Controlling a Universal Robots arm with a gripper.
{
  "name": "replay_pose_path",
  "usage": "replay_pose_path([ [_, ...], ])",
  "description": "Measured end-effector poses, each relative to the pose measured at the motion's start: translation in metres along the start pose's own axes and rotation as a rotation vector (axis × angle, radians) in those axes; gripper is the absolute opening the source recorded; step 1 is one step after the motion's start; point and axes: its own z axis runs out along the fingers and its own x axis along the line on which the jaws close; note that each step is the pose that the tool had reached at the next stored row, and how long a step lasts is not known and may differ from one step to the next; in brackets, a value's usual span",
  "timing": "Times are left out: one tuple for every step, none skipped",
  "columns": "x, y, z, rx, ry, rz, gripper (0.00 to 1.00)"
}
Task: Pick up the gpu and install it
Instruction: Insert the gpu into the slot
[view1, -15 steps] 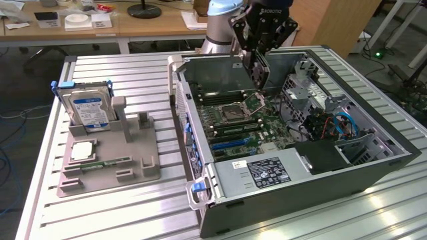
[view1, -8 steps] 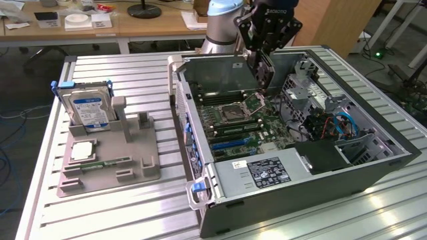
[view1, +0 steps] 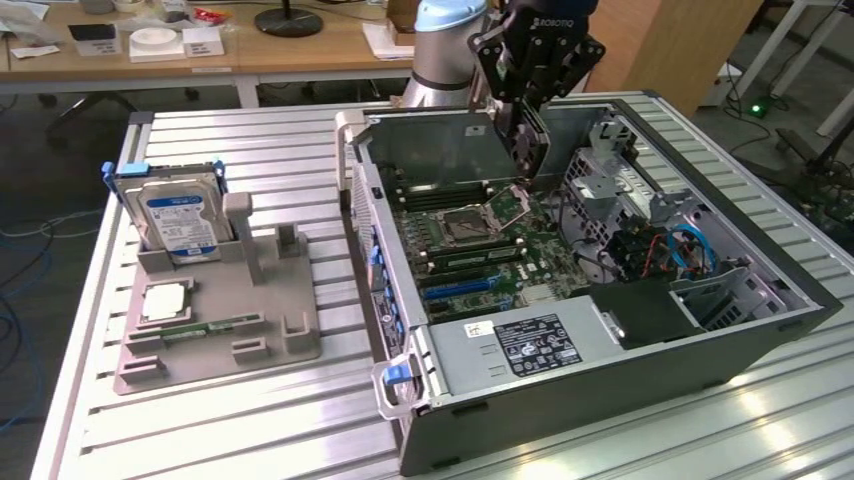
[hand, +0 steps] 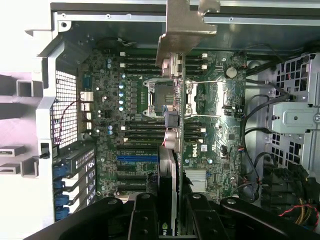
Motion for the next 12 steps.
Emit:
replay_pose_path([
  [0.0000, 0.0000, 0.0000, 0.0000, 0.0000, 0.000, 0.27],
  [0.0000, 0.0000, 0.0000, -0.0001, 0.0000, 0.000, 0.27],
  [0.0000, 0.0000, 0.0000, 0.0000, 0.0000, 0.000, 0.27],
  [0.0000, 0.0000, 0.0000, 0.0000, 0.0000, 0.000, 0.27],
  [0.0000, 0.0000, 0.0000, 0.0000, 0.0000, 0.000, 0.27],
  [0.0000, 0.0000, 0.0000, 0.0000, 0.0000, -0.002, 0.27],
  [0.0000, 0.0000, 0.0000, 0.0000, -0.0001, -0.009, 0.27],
  [0.0000, 0.0000, 0.0000, 0.0001, -0.0003, -0.021, 0.27],
  [0.0000, 0.0000, 0.0000, 0.0002, -0.0005, -0.035, 0.27],
  [-0.0001, 0.0000, 0.0000, 0.0004, -0.0007, -0.049, 0.27],
  [-0.0001, -0.0001, 0.0000, 0.0005, -0.0009, -0.063, 0.27],
  [-0.0001, -0.0001, 0.0000, 0.0006, -0.0011, -0.075, 0.27],
])
